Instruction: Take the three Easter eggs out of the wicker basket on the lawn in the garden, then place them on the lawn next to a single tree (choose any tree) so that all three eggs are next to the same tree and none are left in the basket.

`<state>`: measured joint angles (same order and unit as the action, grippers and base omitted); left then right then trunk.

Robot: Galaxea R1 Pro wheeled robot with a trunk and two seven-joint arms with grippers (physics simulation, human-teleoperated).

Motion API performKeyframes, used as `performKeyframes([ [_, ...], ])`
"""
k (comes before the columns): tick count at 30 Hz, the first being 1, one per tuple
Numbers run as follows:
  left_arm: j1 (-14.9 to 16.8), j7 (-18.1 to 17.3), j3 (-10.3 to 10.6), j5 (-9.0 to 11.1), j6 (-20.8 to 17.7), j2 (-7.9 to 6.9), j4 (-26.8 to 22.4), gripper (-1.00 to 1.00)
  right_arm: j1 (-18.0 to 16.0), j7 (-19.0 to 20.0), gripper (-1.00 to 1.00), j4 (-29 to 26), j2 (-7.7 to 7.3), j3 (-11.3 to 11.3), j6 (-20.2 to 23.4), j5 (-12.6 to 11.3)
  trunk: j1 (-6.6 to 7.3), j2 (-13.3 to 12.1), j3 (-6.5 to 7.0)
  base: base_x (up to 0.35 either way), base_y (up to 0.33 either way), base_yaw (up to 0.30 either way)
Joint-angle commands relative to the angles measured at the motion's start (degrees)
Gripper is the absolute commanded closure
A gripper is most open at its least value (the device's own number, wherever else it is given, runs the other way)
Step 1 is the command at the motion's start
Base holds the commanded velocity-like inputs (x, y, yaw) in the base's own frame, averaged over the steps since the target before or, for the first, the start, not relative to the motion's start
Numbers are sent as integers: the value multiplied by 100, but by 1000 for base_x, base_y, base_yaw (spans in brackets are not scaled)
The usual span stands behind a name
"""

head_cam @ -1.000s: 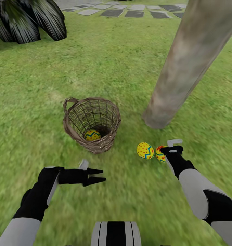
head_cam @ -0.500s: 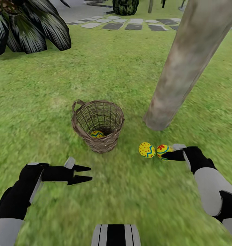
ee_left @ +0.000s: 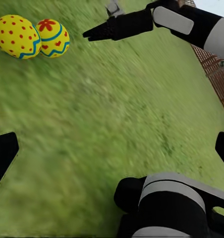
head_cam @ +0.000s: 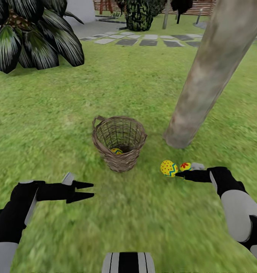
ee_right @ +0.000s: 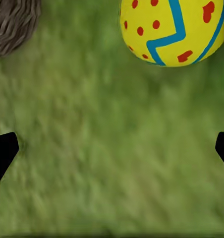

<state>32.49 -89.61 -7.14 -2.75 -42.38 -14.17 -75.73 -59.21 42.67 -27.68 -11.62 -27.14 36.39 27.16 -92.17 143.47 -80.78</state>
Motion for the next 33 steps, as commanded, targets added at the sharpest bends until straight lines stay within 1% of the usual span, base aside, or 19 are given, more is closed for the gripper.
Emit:
performKeyframes([
  [1,3,-39,-27,-14,-60,-104,-2,-100,2,158,-100,-9,1,-45,26,62,5,0,19,-146,282,0],
  [4,3,-39,-50,9,-60,-317,-3,-100,16,246,-100,-9,3,-41,26,66,12,-4,85,-148,282,0],
  [7,3,-39,-161,24,-60,-452,-3,-100,47,270,-100,-9,17,-38,26,73,20,-8,152,-138,281,0],
  [12,3,-39,-277,29,-60,-486,-5,-100,127,304,-100,-11,31,-37,23,70,33,-15,263,-52,214,0],
  [16,3,-39,-303,29,-59,-490,0,-100,208,821,-100,-69,23,-41,25,69,43,-20,351,-4,23,0],
  [19,3,-39,-401,34,-60,-487,0,-100,307,1070,-100,-422,17,-46,33,62,64,-49,415,-1,3,0],
  [21,3,-39,-439,37,-60,-483,1,-100,469,1424,-100,-945,19,-124,151,42,108,-129,451,0,1,0],
  [22,3,-39,-451,36,-60,-482,3,-100,592,1759,-100,-1344,31,-232,330,9,130,-170,469,0,0,0],
  [24,3,-39,-459,35,-60,-482,5,-100,827,2216,-100,-2012,48,-343,530,-21,173,-250,505,0,0,0],
  [25,3,-39,-461,35,-60,-482,5,-100,1048,2444,-100,-2626,60,-383,616,-32,195,-290,523,0,0,0],
  [26,3,-39,-462,32,-60,-478,8,-100,1303,2568,-100,-3275,72,-403,698,-43,217,-330,541,0,0,0],
  [27,3,-39,-463,30,-60,-476,10,-100,1483,2616,-100,-3697,94,-409,779,-50,239,-370,559,0,0,0],
  [28,3,-39,-465,30,-60,-473,12,-100,1645,2647,-100,-4098,148,-414,898,-54,261,-410,577,0,0,0],
  [29,3,-39,-465,29,-60,-469,13,-100,1830,2668,-100,-4716,317,-387,1236,-51,283,-450,595,0,0,0],
  [30,3,-39,-465,29,-60,-464,15,-100,1906,2666,-100,-4989,404,-343,1408,-47,305,-490,612,0,0,0],
  [31,3,-39,-466,29,-60,-460,15,-100,1968,2661,-100,-5233,486,-199,1561,-41,327,-531,630,0,0,0],
  [33,3,-39,-465,28,-60,-457,16,-100,1984,2648,-100,-5387,554,154,1670,-21,371,-611,666,0,0,0],
])
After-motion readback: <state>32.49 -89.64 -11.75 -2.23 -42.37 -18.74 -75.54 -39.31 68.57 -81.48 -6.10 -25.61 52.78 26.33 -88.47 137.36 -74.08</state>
